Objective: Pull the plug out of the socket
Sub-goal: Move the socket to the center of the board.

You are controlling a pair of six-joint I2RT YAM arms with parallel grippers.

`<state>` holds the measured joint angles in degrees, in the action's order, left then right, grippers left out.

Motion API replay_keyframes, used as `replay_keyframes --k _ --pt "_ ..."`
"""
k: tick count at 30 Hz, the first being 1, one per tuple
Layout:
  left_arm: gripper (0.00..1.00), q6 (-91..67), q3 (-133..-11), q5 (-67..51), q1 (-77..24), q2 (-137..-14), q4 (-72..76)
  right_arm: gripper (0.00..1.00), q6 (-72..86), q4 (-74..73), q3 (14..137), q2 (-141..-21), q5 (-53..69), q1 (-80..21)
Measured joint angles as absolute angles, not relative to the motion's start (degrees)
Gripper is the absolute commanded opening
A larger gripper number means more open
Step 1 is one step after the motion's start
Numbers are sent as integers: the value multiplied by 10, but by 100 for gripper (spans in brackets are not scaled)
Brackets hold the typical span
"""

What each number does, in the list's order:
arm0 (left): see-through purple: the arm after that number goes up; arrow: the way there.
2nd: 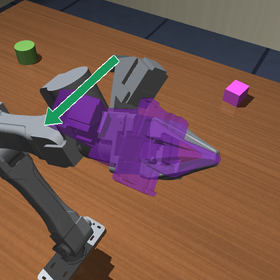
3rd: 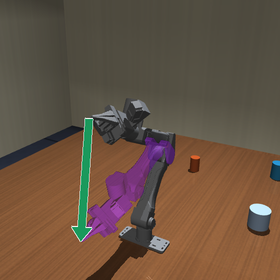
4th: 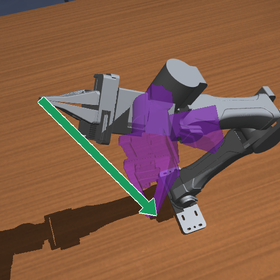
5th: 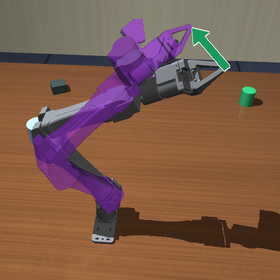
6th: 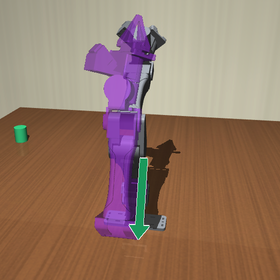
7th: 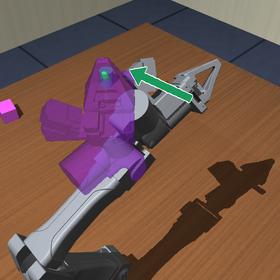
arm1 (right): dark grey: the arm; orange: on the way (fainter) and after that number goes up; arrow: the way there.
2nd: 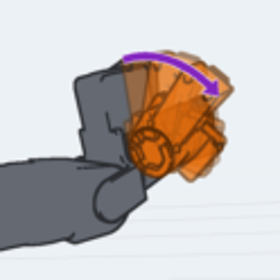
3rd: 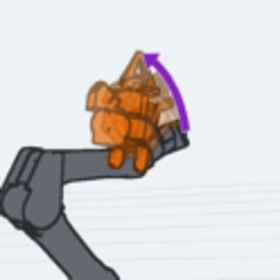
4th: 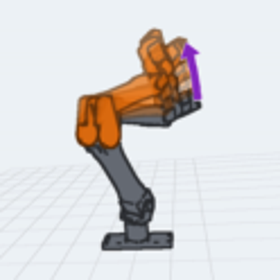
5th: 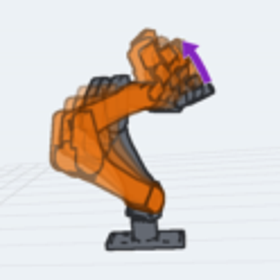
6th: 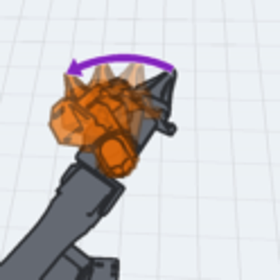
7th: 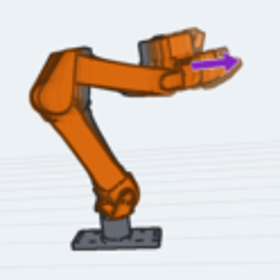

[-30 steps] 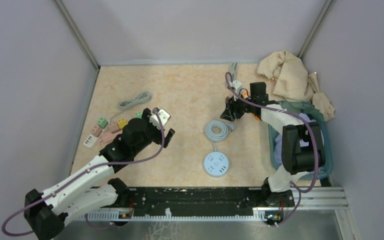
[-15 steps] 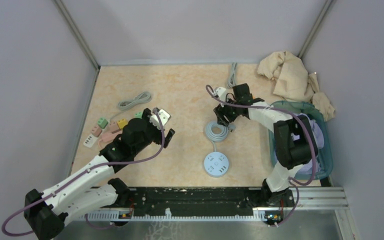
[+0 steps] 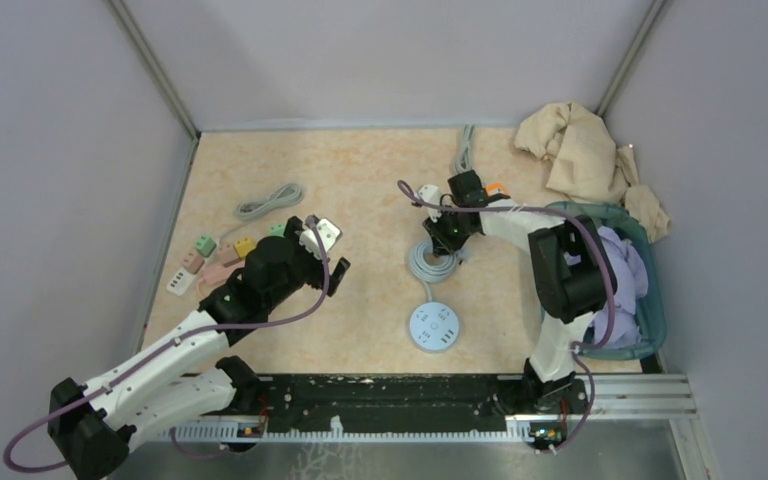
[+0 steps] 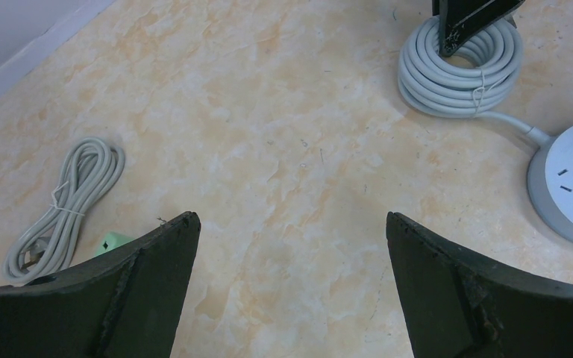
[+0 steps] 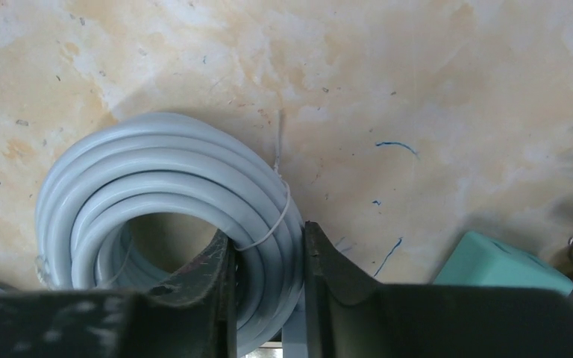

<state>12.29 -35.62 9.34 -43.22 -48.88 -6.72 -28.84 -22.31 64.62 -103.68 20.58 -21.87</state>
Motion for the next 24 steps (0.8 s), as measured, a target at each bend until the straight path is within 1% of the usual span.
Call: replay_keyframes --k 4,7,10,18,22,24 --pt "100 123 -356 93 -432 -489 -67 0 -278 -223 647 -1037 200 -220" --pt "100 123 -356 93 -432 -489 -67 0 -269 -226 657 -1039 194 -220" --pt "100 125 -356 94 -432 -489 -67 0 -267 -241 704 -1060 189 -220" --pt "100 130 -354 99 -432 -486 -67 0 -264 -252 962 -1198 153 -220" --pt "100 132 -353 101 -430 -486 -66 13 -255 -254 1107 -1285 120 -219" --pt "100 132 -351 102 -428 -486 -66 21 -242 -254 1176 -1332 103 -215"
